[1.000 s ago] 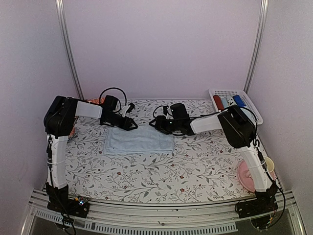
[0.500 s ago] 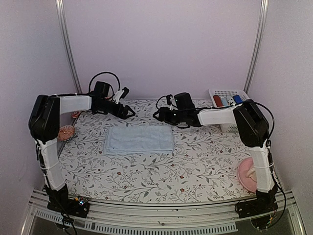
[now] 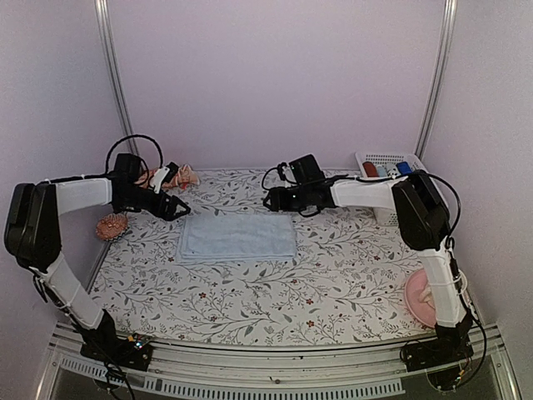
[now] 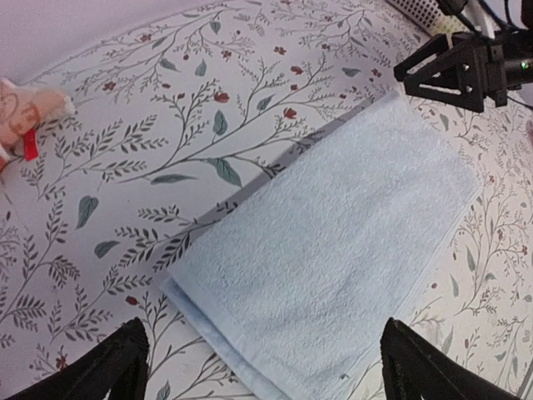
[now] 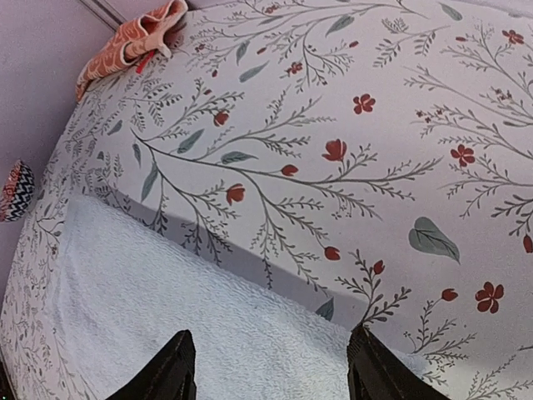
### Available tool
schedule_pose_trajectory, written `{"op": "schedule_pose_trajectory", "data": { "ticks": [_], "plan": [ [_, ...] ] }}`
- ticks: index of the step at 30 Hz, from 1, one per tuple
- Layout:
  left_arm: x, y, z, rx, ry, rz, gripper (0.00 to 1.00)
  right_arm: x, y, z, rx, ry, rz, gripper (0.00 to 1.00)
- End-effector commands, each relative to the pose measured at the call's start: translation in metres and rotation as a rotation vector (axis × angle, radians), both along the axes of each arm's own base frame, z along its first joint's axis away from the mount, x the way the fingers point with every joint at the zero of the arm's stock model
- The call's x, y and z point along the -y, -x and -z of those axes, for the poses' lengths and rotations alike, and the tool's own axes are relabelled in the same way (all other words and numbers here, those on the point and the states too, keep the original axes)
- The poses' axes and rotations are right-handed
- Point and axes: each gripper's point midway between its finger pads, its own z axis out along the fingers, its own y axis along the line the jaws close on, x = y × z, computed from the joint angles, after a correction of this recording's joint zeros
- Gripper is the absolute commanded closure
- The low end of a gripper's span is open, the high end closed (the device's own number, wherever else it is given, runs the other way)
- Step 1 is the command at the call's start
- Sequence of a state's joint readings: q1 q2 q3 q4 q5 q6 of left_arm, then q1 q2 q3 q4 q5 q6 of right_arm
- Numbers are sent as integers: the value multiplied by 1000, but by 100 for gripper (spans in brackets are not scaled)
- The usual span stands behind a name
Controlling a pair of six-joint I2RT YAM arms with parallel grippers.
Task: Roll the towels
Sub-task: Smooth out the towel at the center of the board, then rotate the towel at the center of the board.
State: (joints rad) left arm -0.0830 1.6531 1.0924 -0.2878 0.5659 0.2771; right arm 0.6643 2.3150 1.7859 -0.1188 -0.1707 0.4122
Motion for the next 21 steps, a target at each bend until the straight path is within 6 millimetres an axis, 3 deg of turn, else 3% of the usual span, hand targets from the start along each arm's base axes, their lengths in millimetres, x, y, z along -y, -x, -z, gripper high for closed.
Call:
{"op": "schedule_pose_trajectory", "data": {
  "ticks": [1,8,12,16,21],
  "plan": [
    [-19,24,-12,42,-16,25,3,20,-1,62,-83,151,17,37],
    [-34,53,-11,62,-74,19,3,57,7,96,-151,257,85,36],
    [-37,64,-9,75,-77,21,3,92,22,93,-172,305,144,36],
    [-40,68,-9,87,-75,11,3,127,52,94,-197,358,177,36],
    [-43,70,-9,82,-64,12,3,159,121,95,-244,370,171,38]
  ]
}}
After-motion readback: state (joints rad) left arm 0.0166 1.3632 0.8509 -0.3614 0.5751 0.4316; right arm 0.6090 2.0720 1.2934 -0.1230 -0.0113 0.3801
